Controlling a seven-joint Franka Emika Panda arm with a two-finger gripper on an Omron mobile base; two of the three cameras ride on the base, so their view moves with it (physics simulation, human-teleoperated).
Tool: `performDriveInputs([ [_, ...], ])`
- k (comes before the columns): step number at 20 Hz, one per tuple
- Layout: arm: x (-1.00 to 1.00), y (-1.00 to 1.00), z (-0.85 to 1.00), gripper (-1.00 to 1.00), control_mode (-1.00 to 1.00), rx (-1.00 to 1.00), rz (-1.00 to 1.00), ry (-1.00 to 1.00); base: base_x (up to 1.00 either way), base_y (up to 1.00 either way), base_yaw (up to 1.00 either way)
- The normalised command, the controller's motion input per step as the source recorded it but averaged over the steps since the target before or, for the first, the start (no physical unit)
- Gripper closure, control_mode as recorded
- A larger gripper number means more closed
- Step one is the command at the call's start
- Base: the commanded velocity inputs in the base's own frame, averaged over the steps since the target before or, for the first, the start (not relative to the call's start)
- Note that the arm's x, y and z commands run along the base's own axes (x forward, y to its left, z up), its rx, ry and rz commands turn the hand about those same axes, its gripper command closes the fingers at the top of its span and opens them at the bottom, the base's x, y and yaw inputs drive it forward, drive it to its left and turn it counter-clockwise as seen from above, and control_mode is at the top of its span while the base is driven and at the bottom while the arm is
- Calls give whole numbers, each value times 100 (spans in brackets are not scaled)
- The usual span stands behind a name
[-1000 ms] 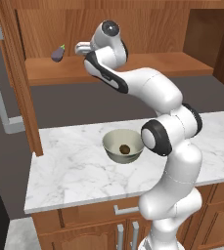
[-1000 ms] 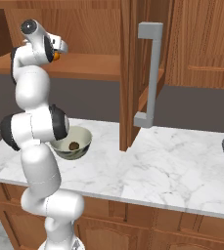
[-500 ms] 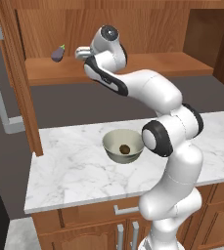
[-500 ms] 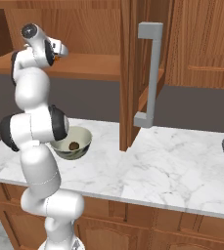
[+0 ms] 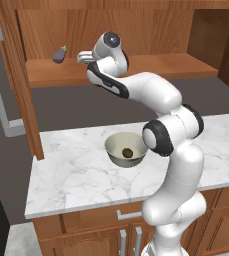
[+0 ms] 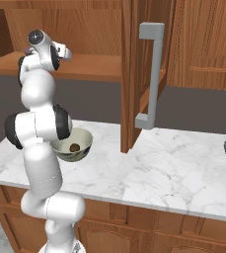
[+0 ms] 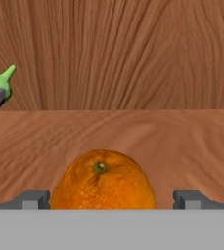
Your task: Open the cabinet. Pick the kiwi and tangerine from the cabinet and place them into the bowl. Then close the cabinet.
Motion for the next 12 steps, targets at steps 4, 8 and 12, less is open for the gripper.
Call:
performDriveInputs([
  [4,43,0,-3,-100,-100,0,0,0,0,0,0],
  [8,36,7,-7,100,-100,0,0,0,0,0,0],
  [12,4,5,-1,100,-100,0,0,0,0,0,0],
])
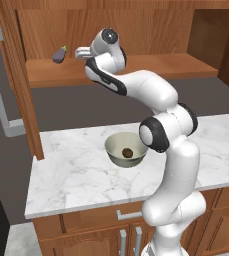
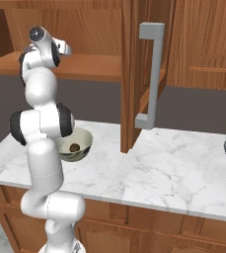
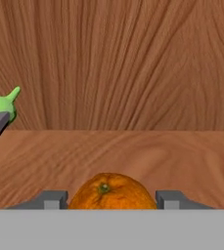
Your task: Open the cabinet. Pick the kiwi and tangerine from the cabinet and place them into the bowl. Then close the cabinet.
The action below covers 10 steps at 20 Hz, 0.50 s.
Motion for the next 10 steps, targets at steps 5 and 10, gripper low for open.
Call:
performDriveInputs([
  [5,-6,-2,0,100,-100,0,0,0,0,0,0],
  [10,-54,-21,0,100,-100,2,0,-2,0,0,0],
])
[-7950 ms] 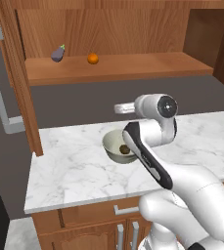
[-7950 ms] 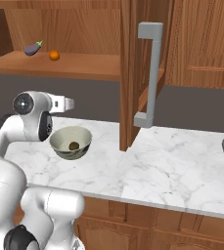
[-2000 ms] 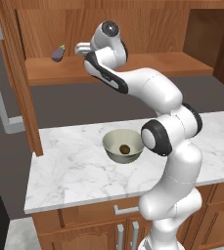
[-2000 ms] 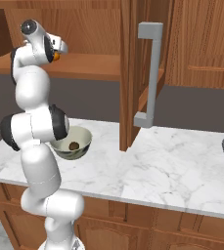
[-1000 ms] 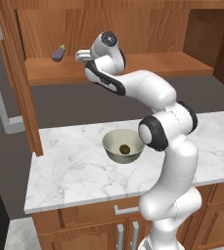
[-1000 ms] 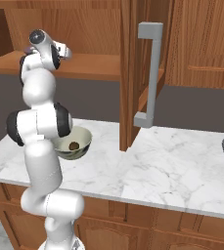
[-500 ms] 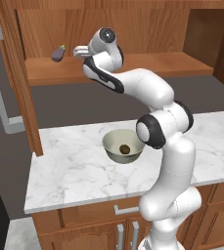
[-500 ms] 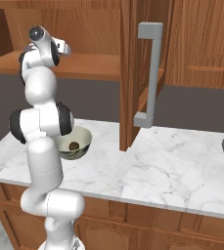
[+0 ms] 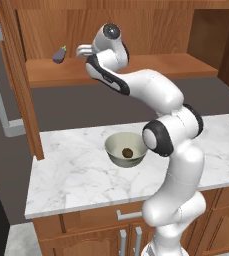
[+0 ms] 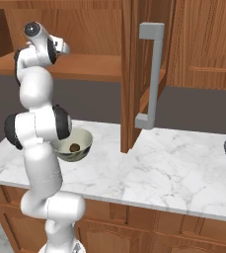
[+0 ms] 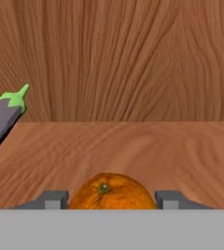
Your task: Open the cabinet. Pick the kiwi and tangerine from the cabinet and place them into the bowl. Then close the cabinet.
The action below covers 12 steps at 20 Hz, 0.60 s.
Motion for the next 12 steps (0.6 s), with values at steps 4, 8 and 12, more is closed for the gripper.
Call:
performDriveInputs([
  [4,-100,-54,0,100,-100,9,0,-13,0,0,0],
  [8,-100,-69,6,100,-100,14,0,-17,0,0,0],
  [12,-100,-75,24,100,-100,17,0,-17,0,0,0],
])
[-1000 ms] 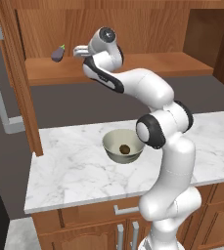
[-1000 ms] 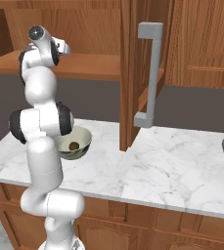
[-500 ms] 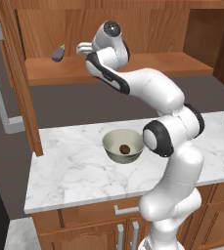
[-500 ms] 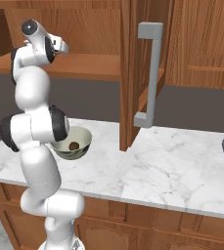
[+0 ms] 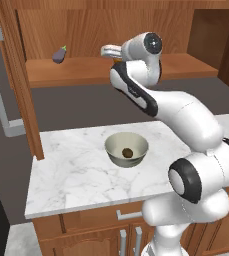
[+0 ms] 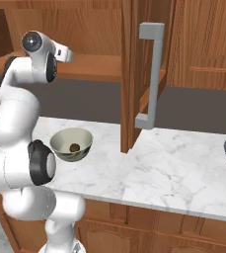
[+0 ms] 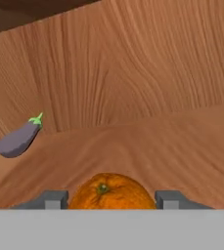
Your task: Open the cabinet. Pick the kiwi and tangerine from the cabinet and place them into the bowl. Then close the cabinet.
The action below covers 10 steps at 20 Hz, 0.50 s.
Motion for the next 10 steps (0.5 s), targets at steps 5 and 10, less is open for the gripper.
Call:
performDriveInputs([
  [5,-100,-59,46,100,-100,15,0,-13,0,0,0],
  [10,-100,-47,83,100,-100,16,0,-6,0,0,0],
])
